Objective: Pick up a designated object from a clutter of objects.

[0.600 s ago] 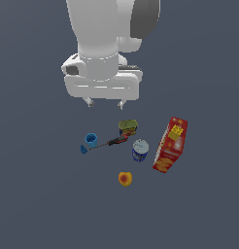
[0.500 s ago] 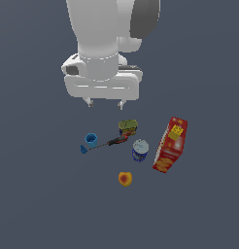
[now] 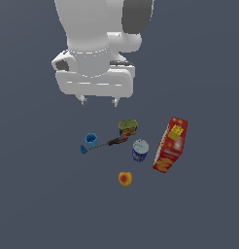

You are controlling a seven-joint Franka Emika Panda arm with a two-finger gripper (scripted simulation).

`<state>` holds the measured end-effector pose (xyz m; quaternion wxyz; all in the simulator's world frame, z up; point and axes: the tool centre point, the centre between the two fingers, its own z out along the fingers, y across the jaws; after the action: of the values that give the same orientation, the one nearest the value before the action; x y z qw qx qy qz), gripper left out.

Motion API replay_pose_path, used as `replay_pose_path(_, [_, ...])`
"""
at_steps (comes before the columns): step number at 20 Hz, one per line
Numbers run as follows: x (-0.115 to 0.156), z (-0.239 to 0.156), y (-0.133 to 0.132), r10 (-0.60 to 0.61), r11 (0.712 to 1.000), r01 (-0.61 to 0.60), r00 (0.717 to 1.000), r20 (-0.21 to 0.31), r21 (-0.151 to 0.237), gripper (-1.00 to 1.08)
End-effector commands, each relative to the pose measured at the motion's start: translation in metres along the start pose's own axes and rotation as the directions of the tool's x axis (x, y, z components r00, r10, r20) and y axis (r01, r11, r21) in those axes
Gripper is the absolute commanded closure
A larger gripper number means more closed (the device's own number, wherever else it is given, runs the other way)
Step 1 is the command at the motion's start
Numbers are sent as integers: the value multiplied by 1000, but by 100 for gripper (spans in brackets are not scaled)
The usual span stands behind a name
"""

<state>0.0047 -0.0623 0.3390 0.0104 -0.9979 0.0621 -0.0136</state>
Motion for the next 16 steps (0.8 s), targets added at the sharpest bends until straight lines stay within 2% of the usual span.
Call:
replay_pose_path(1, [0, -1, 1, 0, 1000, 0, 1000, 0, 1, -92])
replay_pose_path(9, [7, 26, -18, -25, 1000, 25, 1000, 4, -9, -92])
replay_pose_path(16, [15, 85, -59, -81, 996, 81, 997, 12, -24, -92])
